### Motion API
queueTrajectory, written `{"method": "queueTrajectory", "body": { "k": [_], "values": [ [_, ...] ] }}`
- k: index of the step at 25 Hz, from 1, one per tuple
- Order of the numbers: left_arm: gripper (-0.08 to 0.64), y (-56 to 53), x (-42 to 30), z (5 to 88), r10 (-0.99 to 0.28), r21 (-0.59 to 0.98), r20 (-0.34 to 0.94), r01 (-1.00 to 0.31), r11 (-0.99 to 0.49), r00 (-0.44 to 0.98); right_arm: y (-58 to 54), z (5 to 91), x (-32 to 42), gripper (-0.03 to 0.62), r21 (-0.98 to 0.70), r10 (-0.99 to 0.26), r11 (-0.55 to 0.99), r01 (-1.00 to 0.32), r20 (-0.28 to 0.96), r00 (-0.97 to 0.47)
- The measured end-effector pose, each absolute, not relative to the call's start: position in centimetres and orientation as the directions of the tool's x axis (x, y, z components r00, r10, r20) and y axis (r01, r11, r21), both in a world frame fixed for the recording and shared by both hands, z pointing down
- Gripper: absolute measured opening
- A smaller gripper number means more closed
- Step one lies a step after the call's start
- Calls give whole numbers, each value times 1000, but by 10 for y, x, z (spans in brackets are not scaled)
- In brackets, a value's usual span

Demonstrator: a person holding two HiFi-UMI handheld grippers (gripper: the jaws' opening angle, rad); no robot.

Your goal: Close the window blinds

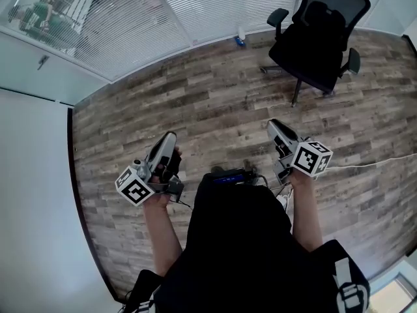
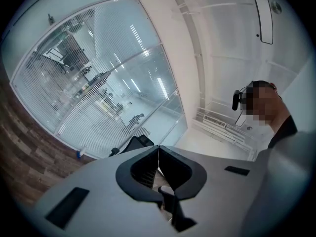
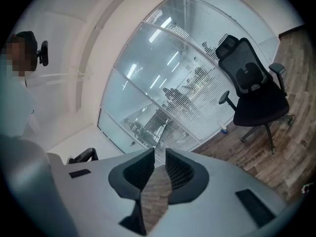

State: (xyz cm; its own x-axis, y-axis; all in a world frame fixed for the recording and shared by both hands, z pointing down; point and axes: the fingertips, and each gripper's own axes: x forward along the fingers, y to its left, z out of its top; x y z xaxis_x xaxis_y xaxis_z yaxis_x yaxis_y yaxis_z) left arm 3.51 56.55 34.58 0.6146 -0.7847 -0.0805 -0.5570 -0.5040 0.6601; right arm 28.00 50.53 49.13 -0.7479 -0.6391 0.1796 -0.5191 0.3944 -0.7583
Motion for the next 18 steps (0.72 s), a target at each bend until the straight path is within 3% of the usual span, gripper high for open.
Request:
{"method": "queueTrajectory", "body": {
  "k": [18],
  "values": [
    [11,534,41,352,-764,669,-140,-508,-542,630,486,487,284,75,-737,-655,395,-548,193,-731]
  ]
}}
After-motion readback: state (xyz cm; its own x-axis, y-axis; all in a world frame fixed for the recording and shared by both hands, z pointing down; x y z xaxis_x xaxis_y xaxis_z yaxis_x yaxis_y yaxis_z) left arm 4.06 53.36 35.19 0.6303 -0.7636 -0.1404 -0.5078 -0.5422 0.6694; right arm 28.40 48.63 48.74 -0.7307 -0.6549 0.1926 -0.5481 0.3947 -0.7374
